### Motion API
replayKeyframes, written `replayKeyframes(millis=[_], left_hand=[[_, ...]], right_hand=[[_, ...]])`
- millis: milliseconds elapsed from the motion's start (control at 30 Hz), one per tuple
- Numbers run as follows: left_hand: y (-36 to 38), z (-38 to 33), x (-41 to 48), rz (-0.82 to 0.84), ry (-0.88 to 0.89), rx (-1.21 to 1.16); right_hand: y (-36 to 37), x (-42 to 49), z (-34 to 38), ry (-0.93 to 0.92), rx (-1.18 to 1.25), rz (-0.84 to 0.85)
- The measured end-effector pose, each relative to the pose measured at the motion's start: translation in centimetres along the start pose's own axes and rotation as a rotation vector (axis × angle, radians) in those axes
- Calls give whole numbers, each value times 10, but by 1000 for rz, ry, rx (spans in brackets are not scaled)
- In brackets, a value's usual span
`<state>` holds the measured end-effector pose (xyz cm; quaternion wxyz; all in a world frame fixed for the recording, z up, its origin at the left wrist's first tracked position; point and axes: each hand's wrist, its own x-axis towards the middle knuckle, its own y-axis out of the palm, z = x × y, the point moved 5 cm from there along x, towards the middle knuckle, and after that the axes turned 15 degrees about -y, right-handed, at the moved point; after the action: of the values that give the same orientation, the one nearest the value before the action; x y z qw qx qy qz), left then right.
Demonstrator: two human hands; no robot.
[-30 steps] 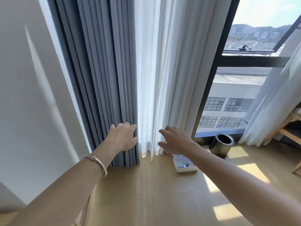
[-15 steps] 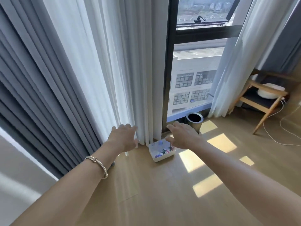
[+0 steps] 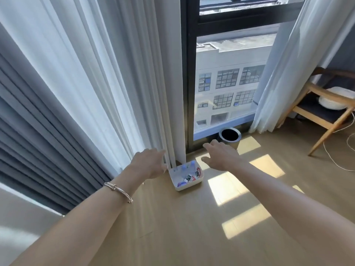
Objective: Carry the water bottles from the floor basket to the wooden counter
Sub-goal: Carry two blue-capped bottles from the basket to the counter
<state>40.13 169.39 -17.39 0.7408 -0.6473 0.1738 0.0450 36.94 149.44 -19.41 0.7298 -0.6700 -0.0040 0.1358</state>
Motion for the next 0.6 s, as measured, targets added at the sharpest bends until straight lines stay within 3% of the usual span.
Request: replayKeyframes(millis=[600], left_hand=[[-69,-75,227,-9,201,-61]], right_hand=[[-37,145,-109,163,17,26]])
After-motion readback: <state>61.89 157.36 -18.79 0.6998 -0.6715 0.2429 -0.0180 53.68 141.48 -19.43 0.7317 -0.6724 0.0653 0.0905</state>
